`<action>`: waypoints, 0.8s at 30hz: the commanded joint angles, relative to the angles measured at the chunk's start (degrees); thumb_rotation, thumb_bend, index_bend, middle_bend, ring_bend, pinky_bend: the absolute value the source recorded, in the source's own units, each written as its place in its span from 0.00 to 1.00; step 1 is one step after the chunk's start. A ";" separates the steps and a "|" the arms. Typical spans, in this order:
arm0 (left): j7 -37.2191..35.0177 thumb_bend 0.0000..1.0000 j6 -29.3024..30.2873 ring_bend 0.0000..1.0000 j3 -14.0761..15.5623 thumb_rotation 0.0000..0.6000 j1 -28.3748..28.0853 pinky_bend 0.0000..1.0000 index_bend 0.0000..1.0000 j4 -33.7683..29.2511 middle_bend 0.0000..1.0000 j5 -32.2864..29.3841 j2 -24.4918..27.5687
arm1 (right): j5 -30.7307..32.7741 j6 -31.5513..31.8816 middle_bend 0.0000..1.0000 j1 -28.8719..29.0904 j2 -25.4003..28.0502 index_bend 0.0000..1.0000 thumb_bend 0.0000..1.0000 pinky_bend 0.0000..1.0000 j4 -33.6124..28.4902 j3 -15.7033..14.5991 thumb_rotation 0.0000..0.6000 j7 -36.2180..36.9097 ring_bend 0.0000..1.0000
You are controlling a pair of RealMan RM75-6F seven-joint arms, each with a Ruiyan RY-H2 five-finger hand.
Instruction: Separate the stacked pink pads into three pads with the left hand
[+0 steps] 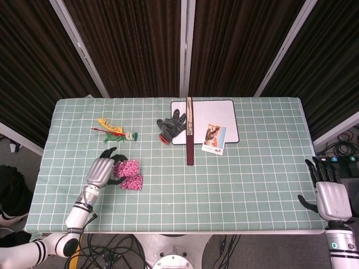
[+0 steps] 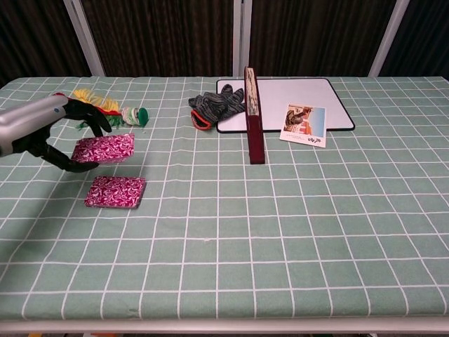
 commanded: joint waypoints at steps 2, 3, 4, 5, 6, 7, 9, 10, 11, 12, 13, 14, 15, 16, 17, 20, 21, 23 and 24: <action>-2.63 0.28 0.07 0.07 -1.82 1.00 -0.27 0.13 0.32 4.92 0.41 -1.07 0.06 | -0.11 0.27 0.00 0.07 -0.12 0.00 0.11 0.00 -0.69 0.03 1.00 -0.97 0.00; -3.26 0.28 0.06 0.07 -2.02 1.00 -0.25 0.13 0.32 6.44 0.41 -1.27 -0.18 | -0.06 0.35 0.00 0.06 -0.14 0.00 0.11 0.00 -0.87 0.04 1.00 -1.26 0.00; -3.83 0.28 -0.14 0.07 -2.11 1.00 -0.24 0.13 0.32 7.61 0.41 -1.48 -0.39 | -0.02 0.39 0.00 0.06 -0.16 0.00 0.11 0.00 -1.00 0.03 1.00 -1.47 0.00; -4.33 0.28 -0.39 0.08 -2.14 1.00 -0.25 0.13 0.32 8.78 0.41 -1.67 -0.62 | 0.03 0.42 0.00 0.05 -0.19 0.00 0.11 0.00 -1.10 0.03 1.00 -1.68 0.00; -4.91 0.28 -0.81 0.08 -2.07 1.00 -0.23 0.13 0.32 10.33 0.41 -1.90 -1.00 | 0.09 0.44 0.00 0.06 -0.23 0.00 0.11 0.00 -1.22 0.02 1.00 -1.91 0.00; -5.39 0.28 -1.18 0.08 -1.99 1.00 -0.21 0.13 0.32 11.41 0.41 -2.08 -1.33 | 0.10 0.46 0.00 0.08 -0.26 0.00 0.11 0.00 -1.32 0.04 1.00 -2.07 0.00; -6.65 0.28 -1.96 0.08 -1.80 1.00 -0.12 0.13 0.32 13.24 0.41 -2.36 -2.02 | 0.20 0.42 0.00 0.12 -0.30 0.00 0.11 0.00 -1.49 0.03 1.00 -2.38 0.00; -7.42 0.28 -2.47 0.08 -1.59 1.00 -0.09 0.13 0.32 14.32 0.41 -2.37 -2.45 | 0.24 0.39 0.00 0.14 -0.35 0.00 0.11 0.00 -1.58 0.01 1.00 -2.56 0.00; -7.89 0.28 -2.81 0.08 -1.38 1.00 -0.08 0.13 0.32 15.01 0.40 -2.28 -2.73 | 0.25 0.38 0.00 0.15 -0.38 0.00 0.11 0.00 -1.63 -0.01 1.00 -2.68 0.00; -8.30 0.28 -3.11 0.08 -1.19 1.00 -0.09 0.13 0.31 15.64 0.40 -2.16 -2.98 | 0.25 0.39 0.00 0.14 -0.42 0.00 0.11 0.00 -1.67 -0.04 1.00 -2.77 0.00; -8.72 0.28 -3.42 0.08 -0.98 1.00 -0.12 0.13 0.31 16.39 0.38 -1.99 -3.29 | 0.21 0.43 0.00 0.13 -0.45 0.00 0.11 0.00 -1.71 -0.08 1.00 -2.85 0.00; -9.02 0.28 -3.62 0.08 -0.83 1.00 -0.14 0.13 0.30 16.87 0.36 -1.83 -3.51 | 0.18 0.49 0.00 0.10 -0.46 0.00 0.11 0.00 -1.73 -0.10 1.00 -2.89 0.00; -9.46 0.28 -3.83 0.08 -0.61 1.00 -0.17 0.13 0.29 17.40 0.33 -1.55 -3.75 | 0.14 0.59 0.00 0.07 -0.44 0.00 0.12 0.00 -1.77 -0.11 1.00 -2.91 0.00; -9.80 0.27 -4.08 0.07 -0.44 1.00 -0.18 0.13 0.27 17.69 0.30 -1.37 -3.85 | 0.12 0.67 0.00 0.03 -0.42 0.00 0.11 0.00 -1.79 -0.12 1.00 -2.90 0.00; -10.17 0.27 -4.39 0.06 -0.32 1.00 -0.22 0.13 0.24 17.86 0.25 -1.24 -3.87 | 0.12 0.73 0.00 0.00 -0.39 0.00 0.11 0.00 -1.81 -0.10 1.00 -2.88 0.00; -10.98 0.24 -4.50 0.04 -0.25 1.00 -0.29 0.13 0.16 18.06 0.16 -0.77 -3.82 | 0.06 0.96 0.00 -0.14 -0.22 0.00 0.11 0.00 -1.82 -0.11 1.00 -2.63 0.00; -11.17 0.24 -4.51 0.04 -0.24 1.00 -0.27 0.13 0.16 17.90 0.15 -0.66 -3.70 | -0.02 1.06 0.00 -0.20 -0.14 0.00 0.11 0.00 -1.83 -0.13 1.00 -2.49 0.00; -11.19 0.23 -4.82 0.04 -0.21 1.00 -0.24 0.13 0.15 17.14 0.15 -0.73 -3.30 | -0.19 1.18 0.00 -0.25 -0.04 0.00 0.11 0.00 -1.78 -0.14 1.00 -2.25 0.00; -11.00 0.23 -4.99 0.04 -0.06 1.00 -0.24 0.13 0.15 16.27 0.15 -0.61 -2.87 | -0.24 1.21 0.00 -0.26 0.00 0.00 0.11 0.00 -1.75 -0.13 1.00 -2.06 0.00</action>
